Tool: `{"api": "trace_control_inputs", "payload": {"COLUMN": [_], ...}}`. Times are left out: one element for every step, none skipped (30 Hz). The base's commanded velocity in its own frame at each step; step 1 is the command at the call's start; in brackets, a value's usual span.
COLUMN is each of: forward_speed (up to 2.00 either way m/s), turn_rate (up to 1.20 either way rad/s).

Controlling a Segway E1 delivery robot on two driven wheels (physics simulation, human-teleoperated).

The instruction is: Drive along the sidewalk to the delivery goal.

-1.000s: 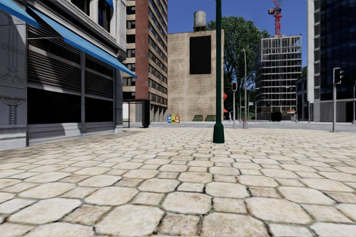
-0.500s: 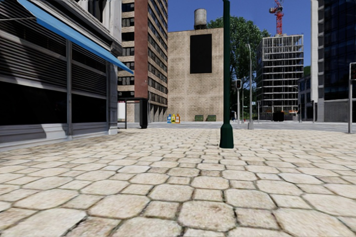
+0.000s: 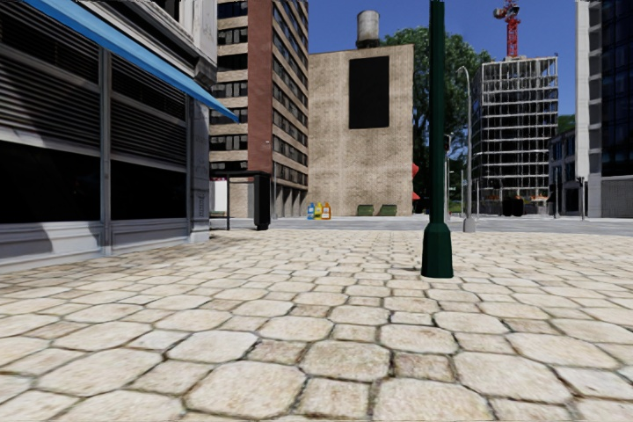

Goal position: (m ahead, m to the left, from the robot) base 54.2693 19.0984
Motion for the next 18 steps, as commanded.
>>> {"api": "trace_control_inputs", "payload": {"forward_speed": [1.97,1.97,1.97,1.97,1.97,1.98,1.98,1.98,1.98,1.98,1.98,1.98,1.98,1.99,1.99,1.99,1.99,1.99], "turn_rate": [0.2,0.13,0.0,0.0,0.0,0.0,0.0,0.0,0.0,0.0,0.0,0.0,0.0,0.0,0.0,0.0,0.0,0.0]}}
